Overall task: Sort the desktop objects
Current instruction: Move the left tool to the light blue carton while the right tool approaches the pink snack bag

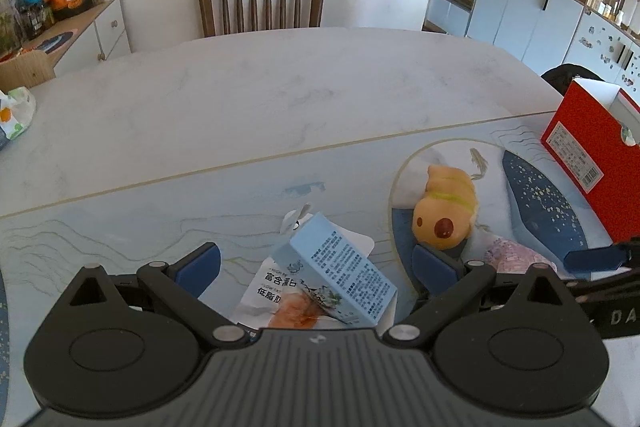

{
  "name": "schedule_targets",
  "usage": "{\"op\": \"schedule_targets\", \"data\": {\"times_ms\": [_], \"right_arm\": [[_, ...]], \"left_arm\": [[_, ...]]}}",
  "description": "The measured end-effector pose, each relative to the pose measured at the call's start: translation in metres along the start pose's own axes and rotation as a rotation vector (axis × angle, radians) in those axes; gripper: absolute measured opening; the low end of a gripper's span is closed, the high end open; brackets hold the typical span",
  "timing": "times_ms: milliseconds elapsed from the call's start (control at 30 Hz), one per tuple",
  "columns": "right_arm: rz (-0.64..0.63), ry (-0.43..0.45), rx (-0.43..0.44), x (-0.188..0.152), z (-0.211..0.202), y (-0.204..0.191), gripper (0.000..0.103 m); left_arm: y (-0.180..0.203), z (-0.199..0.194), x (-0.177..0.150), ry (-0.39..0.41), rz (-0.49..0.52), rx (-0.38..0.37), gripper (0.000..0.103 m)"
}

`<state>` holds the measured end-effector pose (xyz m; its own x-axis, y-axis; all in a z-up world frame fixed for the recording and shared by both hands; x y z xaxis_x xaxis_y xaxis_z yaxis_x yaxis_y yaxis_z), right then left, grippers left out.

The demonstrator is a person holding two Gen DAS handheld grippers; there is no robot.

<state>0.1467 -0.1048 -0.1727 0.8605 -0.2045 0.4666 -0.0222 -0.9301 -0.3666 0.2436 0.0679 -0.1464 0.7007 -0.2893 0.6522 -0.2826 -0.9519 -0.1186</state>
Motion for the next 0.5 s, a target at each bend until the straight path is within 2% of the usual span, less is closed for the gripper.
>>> {"op": "schedule_targets", "data": {"times_ms": [367, 500], "right_arm": [[-0.003, -0.048, 0.024, -0.004, 0.010, -0.008, 0.075], [-0.009, -0.063, 0.038, -0.005, 0.013, -0.008, 0.070]], "left_arm": [[-0.001, 0.021, -0.007, -0.060, -0.055, -0.059, 0.102], [-0.002, 0.025, -0.012, -0.074, -0.074, -0.079, 0.101]]}}
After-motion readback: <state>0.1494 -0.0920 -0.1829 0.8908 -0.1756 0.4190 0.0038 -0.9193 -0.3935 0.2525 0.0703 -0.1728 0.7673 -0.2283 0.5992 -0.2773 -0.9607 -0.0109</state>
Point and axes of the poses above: each gripper's, at about its wrist camera, not at the fingertips, and z roughly the way its jaws point, y to its right, x to its top, the point moved 7 cm from there along z, roughly the way its jaws point, and after that the axes turned 12 degrees about x, right-handed, at the moved point
